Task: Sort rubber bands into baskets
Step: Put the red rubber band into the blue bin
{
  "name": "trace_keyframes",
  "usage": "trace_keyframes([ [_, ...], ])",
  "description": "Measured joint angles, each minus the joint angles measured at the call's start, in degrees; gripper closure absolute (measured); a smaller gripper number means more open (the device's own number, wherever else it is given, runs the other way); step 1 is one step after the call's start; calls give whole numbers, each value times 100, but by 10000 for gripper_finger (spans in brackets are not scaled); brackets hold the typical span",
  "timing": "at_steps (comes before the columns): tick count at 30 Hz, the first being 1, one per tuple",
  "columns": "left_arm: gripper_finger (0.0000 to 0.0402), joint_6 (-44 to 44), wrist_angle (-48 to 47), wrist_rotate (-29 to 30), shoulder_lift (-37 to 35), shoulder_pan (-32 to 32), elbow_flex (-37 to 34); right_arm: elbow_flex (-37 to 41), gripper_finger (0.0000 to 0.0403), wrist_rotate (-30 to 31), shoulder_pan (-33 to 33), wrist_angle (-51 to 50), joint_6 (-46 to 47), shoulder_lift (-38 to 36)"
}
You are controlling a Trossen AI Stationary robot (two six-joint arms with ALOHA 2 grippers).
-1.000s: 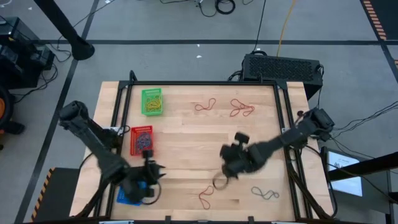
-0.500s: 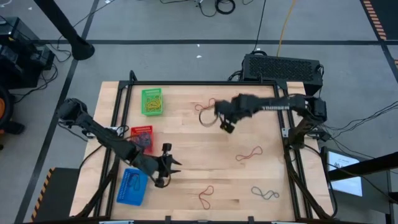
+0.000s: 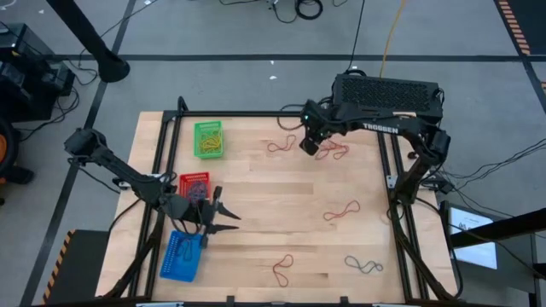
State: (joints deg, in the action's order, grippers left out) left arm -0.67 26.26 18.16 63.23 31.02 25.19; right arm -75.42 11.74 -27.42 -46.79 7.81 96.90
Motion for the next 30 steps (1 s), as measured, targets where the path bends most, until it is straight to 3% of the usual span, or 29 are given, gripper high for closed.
trace_keyframes([
  [7,274,262,-7,-142,-18,0,-2,147,328,-167,-399,294,3,-7],
  [10,274,275,-10,-144,-18,0,-2,606,328,-222,-491,760,-15,-9],
  [16,274,269,-15,-171,-18,0,-2,1599,328,-989,-634,1781,-224,-4],
  [30,274,420,26,-195,-18,-131,-2,2662,328,-1049,-772,2608,-215,-9],
])
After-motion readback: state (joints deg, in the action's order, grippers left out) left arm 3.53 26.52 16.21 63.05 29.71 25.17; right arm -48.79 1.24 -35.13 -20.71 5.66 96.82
